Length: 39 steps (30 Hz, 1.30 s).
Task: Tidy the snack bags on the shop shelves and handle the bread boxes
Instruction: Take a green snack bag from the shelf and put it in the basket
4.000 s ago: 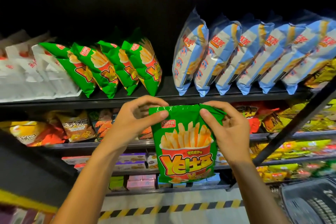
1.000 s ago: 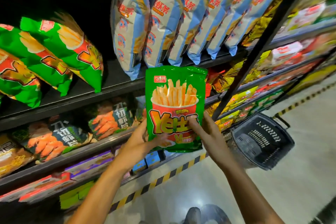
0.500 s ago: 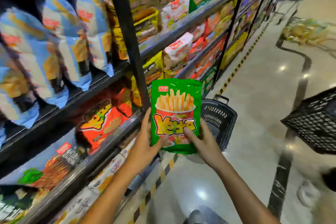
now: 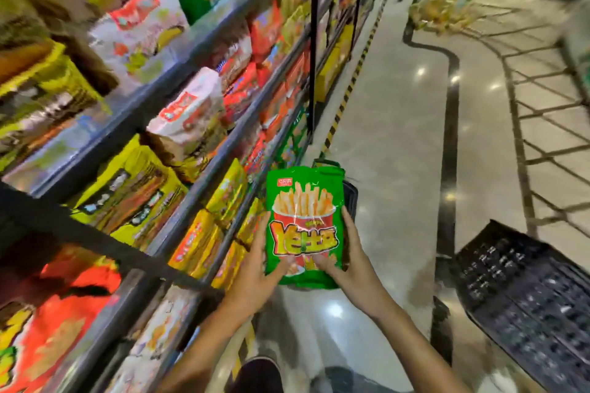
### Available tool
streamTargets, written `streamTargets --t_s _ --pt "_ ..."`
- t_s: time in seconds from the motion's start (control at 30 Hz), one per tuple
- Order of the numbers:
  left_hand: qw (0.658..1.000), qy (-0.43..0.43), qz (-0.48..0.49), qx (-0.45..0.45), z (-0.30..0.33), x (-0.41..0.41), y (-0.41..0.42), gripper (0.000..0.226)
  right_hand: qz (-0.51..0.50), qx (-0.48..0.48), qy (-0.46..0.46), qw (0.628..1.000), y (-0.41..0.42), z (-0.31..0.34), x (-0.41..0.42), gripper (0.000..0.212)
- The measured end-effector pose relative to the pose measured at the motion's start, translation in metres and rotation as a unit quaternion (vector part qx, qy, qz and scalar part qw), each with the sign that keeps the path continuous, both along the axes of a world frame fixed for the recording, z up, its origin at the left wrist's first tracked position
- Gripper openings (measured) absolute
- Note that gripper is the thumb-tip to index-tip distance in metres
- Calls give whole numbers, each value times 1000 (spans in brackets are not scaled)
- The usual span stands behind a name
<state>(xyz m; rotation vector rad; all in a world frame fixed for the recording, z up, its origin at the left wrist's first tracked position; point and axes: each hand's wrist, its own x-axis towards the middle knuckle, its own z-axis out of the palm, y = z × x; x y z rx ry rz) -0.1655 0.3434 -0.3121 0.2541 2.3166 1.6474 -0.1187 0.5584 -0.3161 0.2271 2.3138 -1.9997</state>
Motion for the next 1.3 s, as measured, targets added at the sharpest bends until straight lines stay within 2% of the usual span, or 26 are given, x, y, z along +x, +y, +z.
streamTargets --t_s 0.13,0.3,0.5,0.6,0.73,0.8,0.9,1.1,1.2,1.3 --pt "997 -44 -63 3 -37 -59 20 90 -41 9 -34 999 16 -27 -41 94" --pt "985 -123 -117 30 -76 -136 46 82 -139 -3 -80 987 26 -55 -90 93" --pt "976 -175 -127 -28 -126 -219 72 64 -202 -16 -145 968 58 -108 -138 88" --pt "973 -143 -152 -102 -168 -245 77 57 -211 -14 -178 961 77 -156 -160 89" --pt "947 -64 -151 -276 -256 -275 72 81 -207 -14 -222 953 96 -249 -187 86" --pt "930 -35 -149 -335 -310 -287 71 69 -199 -18 -251 947 100 -305 -198 84" --pt "918 28 -124 -377 -388 -301 69 66 -190 -36 -286 939 101 -384 -206 85" --pt "865 -4 -150 -479 -498 -362 56 103 -134 -35 -330 934 92 -503 -227 100" --pt "857 22 -154 -492 -531 -385 56 109 -103 -13 -334 937 86 -551 -247 104" --pt "862 63 -144 -482 -564 -390 47 101 -92 -16 -335 937 81 -606 -262 100"
